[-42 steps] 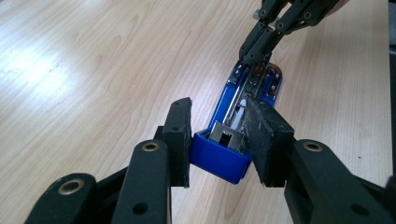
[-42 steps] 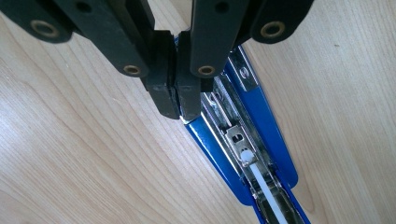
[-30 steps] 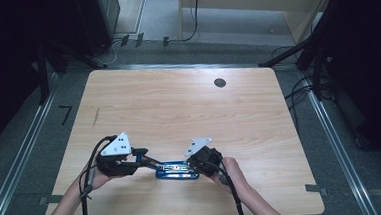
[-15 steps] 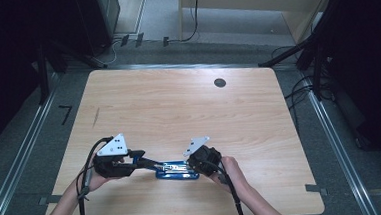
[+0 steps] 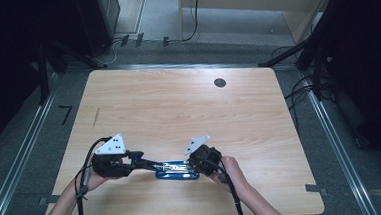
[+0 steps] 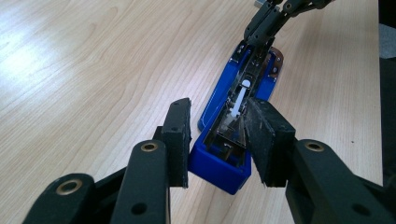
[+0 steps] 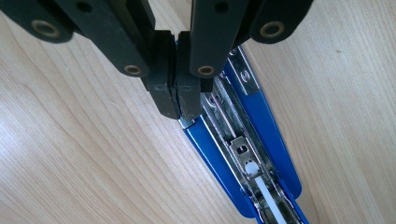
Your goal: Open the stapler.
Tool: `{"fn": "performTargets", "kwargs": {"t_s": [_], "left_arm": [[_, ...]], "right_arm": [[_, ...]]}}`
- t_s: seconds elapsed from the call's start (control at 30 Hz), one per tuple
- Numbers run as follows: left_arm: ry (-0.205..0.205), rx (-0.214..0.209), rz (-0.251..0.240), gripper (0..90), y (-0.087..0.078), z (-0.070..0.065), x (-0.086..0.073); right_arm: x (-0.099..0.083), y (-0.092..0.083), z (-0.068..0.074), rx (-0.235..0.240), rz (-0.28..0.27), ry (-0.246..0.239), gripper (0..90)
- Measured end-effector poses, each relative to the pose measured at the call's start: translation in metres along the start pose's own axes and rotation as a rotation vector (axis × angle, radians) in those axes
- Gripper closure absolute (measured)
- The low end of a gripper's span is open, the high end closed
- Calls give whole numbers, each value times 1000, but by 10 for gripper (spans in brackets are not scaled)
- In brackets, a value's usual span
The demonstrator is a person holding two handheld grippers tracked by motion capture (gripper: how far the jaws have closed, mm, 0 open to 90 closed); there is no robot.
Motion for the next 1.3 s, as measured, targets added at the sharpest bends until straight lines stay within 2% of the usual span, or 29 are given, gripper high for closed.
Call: {"fn": "performTargets", "kwargs": {"t_s": [0.27,0.37,0.63,0.7,0.73,0.77,0.83,0.93,1.0,1.1,1.13,1.17,1.3], "left_arm": [[-5,-9,14,628,1,2,-3],[-9,-11,8,625,4,2,-3],[3,-17,10,626,7,0,-3],[38,-2,63,631,12,-2,-7],[90,36,153,754,22,-6,-14],[87,27,131,773,29,-10,-17],[82,19,116,756,32,-11,-12],[100,23,127,753,35,-12,-9],[103,21,128,752,35,-11,-9],[107,25,129,747,36,-12,-8],[116,27,125,737,36,-12,-7],[116,47,128,703,37,-12,-6],[100,52,122,629,37,-10,-6]], "right_arm": [[0,-1,1,-5,5,-1,899],[-1,-1,1,-13,12,-17,899],[-3,-3,0,-19,24,-12,897],[-3,-3,-1,-23,26,-13,898],[-3,-3,-1,-26,29,-12,900],[-5,-3,-3,-43,36,-13,900],[-7,-3,-7,-27,25,8,900],[-10,0,-8,-34,34,12,900],[-11,0,-9,-20,24,34,900],[-13,0,-10,-19,6,42,898],[-13,0,-10,-19,2,39,896],[-14,-1,-10,-19,0,38,891],[-14,-1,-10,-28,-8,24,881]]}}
Point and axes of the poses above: each handheld gripper's, and its own axes: y roughly forward along the jaws, x roughly out of its top, z roughly to its left, the point moved 4 cm from there along y, roughly forward along the jaws, and after that the axes turned 1 degree about z, right-handed, at the moved point
